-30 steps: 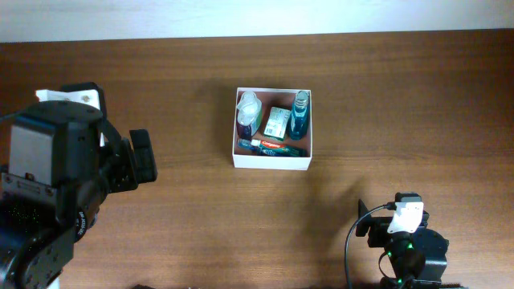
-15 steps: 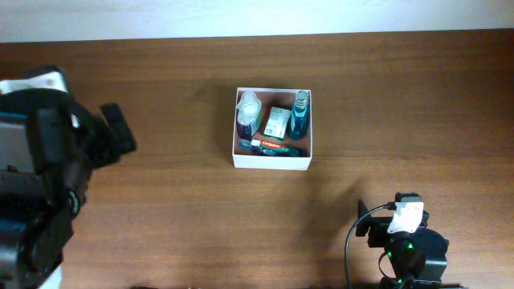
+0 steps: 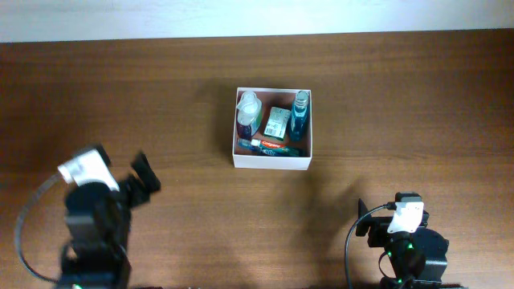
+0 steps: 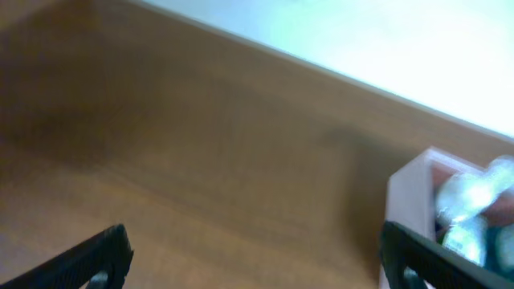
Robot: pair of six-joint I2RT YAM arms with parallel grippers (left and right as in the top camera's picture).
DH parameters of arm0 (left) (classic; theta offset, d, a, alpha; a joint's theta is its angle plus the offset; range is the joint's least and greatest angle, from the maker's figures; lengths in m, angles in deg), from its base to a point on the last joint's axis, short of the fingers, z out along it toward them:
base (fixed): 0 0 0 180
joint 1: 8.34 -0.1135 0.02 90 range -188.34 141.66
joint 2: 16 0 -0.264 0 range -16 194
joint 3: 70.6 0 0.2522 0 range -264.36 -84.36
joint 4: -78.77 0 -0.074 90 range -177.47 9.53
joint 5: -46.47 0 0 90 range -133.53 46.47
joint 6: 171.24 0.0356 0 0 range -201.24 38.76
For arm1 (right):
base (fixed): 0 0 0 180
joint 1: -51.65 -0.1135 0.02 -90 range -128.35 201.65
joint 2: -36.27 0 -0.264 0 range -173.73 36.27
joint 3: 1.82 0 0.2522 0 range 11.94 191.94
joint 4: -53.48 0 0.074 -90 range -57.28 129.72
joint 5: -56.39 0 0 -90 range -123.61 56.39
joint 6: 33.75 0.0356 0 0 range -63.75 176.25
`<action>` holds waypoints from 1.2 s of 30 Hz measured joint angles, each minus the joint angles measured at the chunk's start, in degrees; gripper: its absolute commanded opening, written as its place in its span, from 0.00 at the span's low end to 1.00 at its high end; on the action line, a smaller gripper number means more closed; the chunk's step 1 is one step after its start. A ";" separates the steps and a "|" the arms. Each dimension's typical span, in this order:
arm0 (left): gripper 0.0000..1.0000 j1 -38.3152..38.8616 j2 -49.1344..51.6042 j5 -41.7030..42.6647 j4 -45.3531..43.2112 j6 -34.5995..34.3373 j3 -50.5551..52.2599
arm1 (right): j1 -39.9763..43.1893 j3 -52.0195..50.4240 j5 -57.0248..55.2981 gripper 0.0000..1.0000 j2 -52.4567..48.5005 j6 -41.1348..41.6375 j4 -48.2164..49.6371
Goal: Pack container
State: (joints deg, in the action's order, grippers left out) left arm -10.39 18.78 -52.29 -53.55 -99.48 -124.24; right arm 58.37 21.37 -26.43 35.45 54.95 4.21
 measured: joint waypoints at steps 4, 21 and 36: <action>0.99 -1.29 -9.62 0.00 -0.31 -0.02 12.57 | 0.00 0.00 0.02 0.99 0.00 0.00 0.00; 0.99 -2.05 -32.65 -0.02 -0.59 -0.02 30.60 | 0.00 0.00 0.02 0.99 0.02 0.00 0.00; 0.99 0.22 -33.86 -0.02 -0.79 0.00 30.69 | 0.00 0.00 0.02 0.99 0.02 -0.02 0.00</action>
State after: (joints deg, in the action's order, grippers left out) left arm -10.17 -15.08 -52.31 -54.34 -99.48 -93.55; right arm 58.37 21.37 -26.40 35.47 54.93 4.21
